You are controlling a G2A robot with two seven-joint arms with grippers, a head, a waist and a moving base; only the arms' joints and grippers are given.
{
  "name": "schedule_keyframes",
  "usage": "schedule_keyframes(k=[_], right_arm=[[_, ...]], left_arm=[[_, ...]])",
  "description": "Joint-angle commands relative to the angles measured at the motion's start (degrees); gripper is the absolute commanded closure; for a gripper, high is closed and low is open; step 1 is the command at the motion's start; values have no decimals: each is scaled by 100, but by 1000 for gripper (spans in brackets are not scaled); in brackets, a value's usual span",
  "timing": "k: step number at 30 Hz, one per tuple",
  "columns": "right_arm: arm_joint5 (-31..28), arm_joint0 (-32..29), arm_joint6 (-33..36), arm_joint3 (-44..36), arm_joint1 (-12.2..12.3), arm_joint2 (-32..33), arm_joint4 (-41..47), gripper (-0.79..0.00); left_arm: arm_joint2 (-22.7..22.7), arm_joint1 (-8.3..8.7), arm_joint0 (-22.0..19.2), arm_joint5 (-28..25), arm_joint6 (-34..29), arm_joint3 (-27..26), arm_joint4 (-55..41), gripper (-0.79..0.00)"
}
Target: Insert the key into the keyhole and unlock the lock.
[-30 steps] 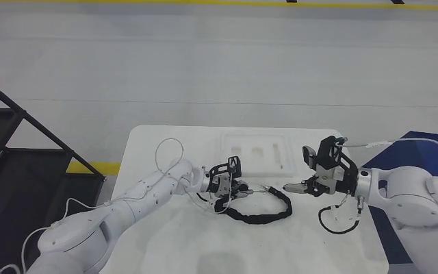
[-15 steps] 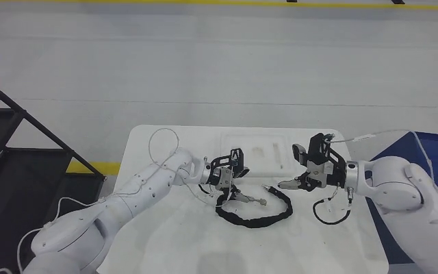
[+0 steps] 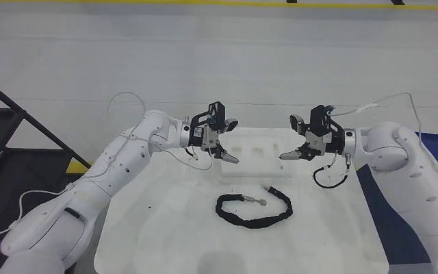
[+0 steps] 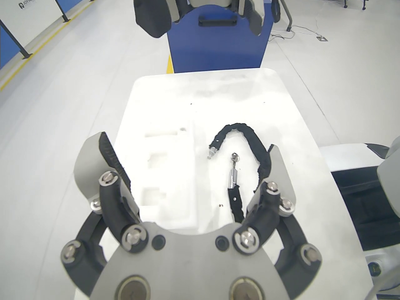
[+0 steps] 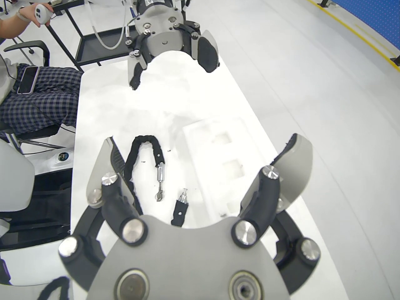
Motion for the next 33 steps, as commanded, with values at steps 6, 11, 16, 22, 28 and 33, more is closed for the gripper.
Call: schedule_keyframes(k=[6, 11, 16, 22, 28, 33], right_arm=[[0, 1057, 419, 587, -73, -575, 448, -785], [0, 1529, 584, 869, -96, -870, 760, -785], [0, 1599, 599, 917, -95, -918, 814, -785], [0, 1592, 597, 912, -95, -912, 808, -785], [0, 1592, 597, 912, -95, -912, 808, -785], [0, 1592, 597, 912, -95, -912, 808, -784]], left_arm=[[-36, 191, -547, 0, -521, -114, -803, -785], [4, 309, -755, 0, -861, -273, -1326, -785], [18, 358, -774, 0, -934, -350, -1575, -785], [18, 357, -772, 0, -929, -350, -1575, -785], [17, 357, -772, 0, -928, -350, -1575, -785], [17, 357, -772, 0, -928, -350, -1575, -785]])
